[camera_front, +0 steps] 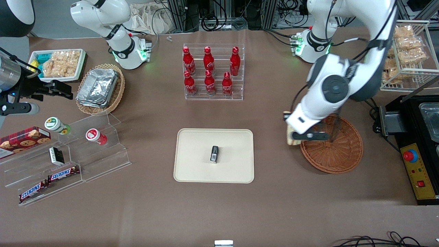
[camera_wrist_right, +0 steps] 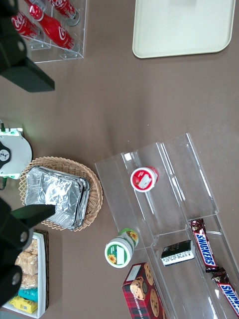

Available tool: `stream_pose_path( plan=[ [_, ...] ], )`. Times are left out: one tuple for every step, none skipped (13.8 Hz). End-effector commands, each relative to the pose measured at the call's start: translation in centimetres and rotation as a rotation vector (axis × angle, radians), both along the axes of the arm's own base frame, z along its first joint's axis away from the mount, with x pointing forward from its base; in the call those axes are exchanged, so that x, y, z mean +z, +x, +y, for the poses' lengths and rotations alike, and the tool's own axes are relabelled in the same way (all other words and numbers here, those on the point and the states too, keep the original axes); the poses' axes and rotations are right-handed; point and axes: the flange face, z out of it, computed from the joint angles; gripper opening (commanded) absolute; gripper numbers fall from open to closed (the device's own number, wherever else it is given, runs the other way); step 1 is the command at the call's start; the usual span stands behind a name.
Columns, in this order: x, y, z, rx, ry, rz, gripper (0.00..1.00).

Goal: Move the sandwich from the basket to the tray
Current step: 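Lift the sandwich and carry it over the white tray, then lower the sandwich onto the tray beside the black pack and release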

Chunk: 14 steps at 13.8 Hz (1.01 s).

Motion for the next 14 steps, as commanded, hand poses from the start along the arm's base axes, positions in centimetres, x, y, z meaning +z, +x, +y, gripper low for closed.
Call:
stream_pose_path(
  plan=[
    [-3.1,0.4,-6.4,0.051,-0.076,-0.04,0.0],
    [-4.6,0.2,-8.9,0.035,-0.112,-0.068,0.0],
    [-6.3,0.4,-10.4,0.014,-0.135,-0.09,0.0],
    [-8.3,1.2,-11.0,-0.011,-0.143,-0.122,0.0],
    [-9.7,1.9,-11.6,-0.02,-0.15,-0.154,0.0],
    [-10.5,1.6,-13.6,-0.055,-0.162,-0.17,0.0],
    [-11.6,1.5,-14.5,-0.069,-0.163,-0.163,0.0],
    [-12.4,2.0,-14.6,-0.094,-0.151,-0.174,0.0],
    [-13.2,2.7,-14.7,-0.135,-0.126,-0.202,0.1],
    [-13.8,3.1,-15.1,-0.157,-0.108,-0.223,0.27],
    [-14.6,3.1,-15.2,-0.173,-0.096,-0.224,0.47],
    [-14.8,3.1,-15.2,-0.162,-0.094,-0.221,0.59],
    [-14.4,3.2,-15.2,-0.145,-0.095,-0.225,0.69],
    [-13.9,3.5,-14.7,-0.11,-0.09,-0.229,0.76]
  ],
)
